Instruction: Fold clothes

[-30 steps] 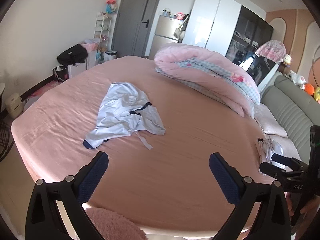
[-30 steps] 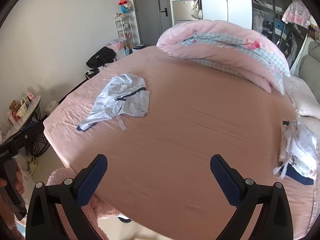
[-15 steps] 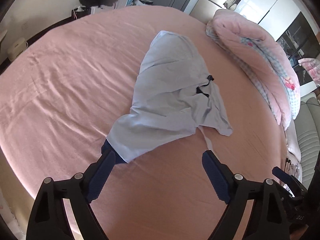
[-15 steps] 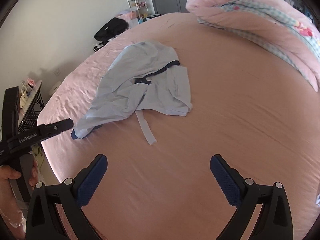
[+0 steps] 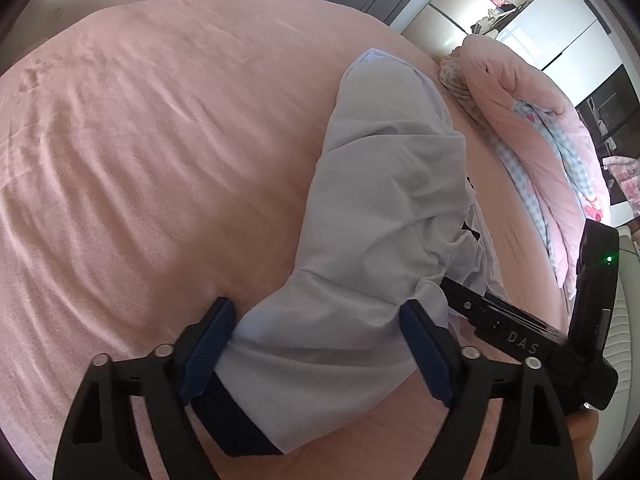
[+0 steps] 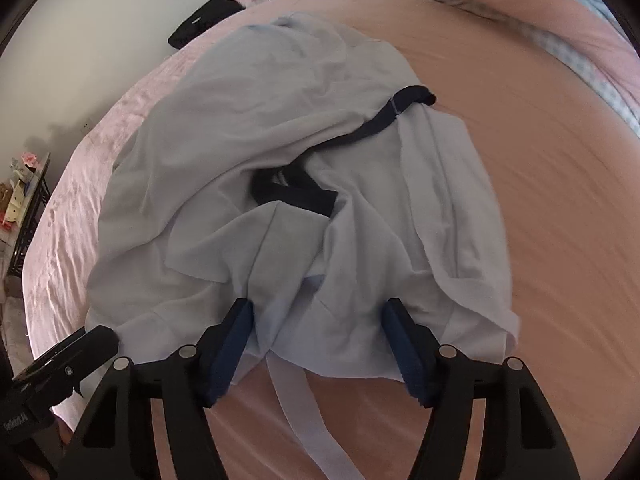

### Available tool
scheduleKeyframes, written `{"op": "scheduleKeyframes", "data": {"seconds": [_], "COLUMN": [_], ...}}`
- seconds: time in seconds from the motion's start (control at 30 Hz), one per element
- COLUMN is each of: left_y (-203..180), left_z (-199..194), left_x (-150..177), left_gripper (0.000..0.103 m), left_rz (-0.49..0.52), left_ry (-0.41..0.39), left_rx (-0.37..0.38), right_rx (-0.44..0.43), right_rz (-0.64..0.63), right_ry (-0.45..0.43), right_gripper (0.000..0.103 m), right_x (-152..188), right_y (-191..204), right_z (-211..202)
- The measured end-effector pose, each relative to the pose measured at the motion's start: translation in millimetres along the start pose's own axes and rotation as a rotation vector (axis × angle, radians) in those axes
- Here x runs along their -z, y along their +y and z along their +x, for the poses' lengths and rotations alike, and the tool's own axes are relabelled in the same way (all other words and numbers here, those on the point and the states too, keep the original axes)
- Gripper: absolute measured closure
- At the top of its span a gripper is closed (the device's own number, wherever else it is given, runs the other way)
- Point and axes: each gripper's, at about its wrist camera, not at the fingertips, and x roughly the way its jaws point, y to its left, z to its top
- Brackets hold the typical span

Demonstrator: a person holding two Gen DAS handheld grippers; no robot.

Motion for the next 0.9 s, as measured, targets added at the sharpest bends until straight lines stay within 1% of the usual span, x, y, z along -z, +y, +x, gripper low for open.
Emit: {"op": "scheduleKeyframes", "data": {"seconds": [0.03,0.07,0.1,0.13,0.17,0.27,0.3,0.43,0.5,0.57,0.6,0.67,0.7,0.73,0.83,0.87,0.9], "left_y": [-4,-7,-13,-20,-27,-53,-64,-110,-134,-160,-173,-200,-213,-225,-244,-249,-251], "left_z": [1,4,5,4,2,-11,-16,-39,-48,-54,-56,-58,-56,-54,-52,-55,-61], "left_x": [2,4,7,12,17,36,44,91,115,142,156,184,194,206,246,263,276], "left_gripper": [0.082,0.088,0.09,0.092,0.092,0.093,0.093,0.093,0.093,0.093,0.093,0.093,0.093,0.093,0.093,0.093,0.093], "left_rz": [0.01,0.021,0.035,0.052,0.072,0.126,0.147,0.227,0.258,0.289,0.307,0.35,0.372,0.391,0.4,0.396,0.396], "left_ry": [0.012,0.037,0.059,0.072,0.08,0.116,0.127,0.173,0.2,0.23,0.247,0.286,0.31,0.331,0.413,0.439,0.458], "left_rx": [0.0,0.011,0.02,0.021,0.023,0.081,0.101,0.16,0.187,0.217,0.231,0.262,0.28,0.291,0.33,0.348,0.366], "right_rx": [0.007,0.012,-0.012,-0.036,-0.049,-0.057,-0.051,-0.007,0.028,0.08,0.103,0.127,0.116,0.083,-0.003,-0.004,-0.013], "right_rz": [-0.043,-0.083,-0.102,-0.118,-0.115,-0.07,-0.057,-0.019,-0.006,0.016,0.03,0.089,0.128,0.159,0.219,0.234,0.254], "right_ry": [-0.018,-0.035,-0.041,-0.047,-0.049,-0.08,-0.09,-0.12,-0.143,-0.172,-0.178,-0.161,-0.137,-0.104,-0.027,-0.025,-0.027], "right_gripper": [0.051,0.069,0.086,0.091,0.094,0.096,0.097,0.098,0.099,0.099,0.099,0.099,0.099,0.099,0.098,0.096,0.089], "right_x": [1,2,5,9,13,29,36,68,94,128,146,189,210,229,277,289,300], "right_y": [8,16,20,24,23,9,-1,-40,-66,-96,-112,-146,-163,-176,-207,-213,-221], "right_z": [-1,-2,-7,-12,-18,-45,-56,-105,-138,-173,-189,-215,-223,-228,-238,-241,-244]}}
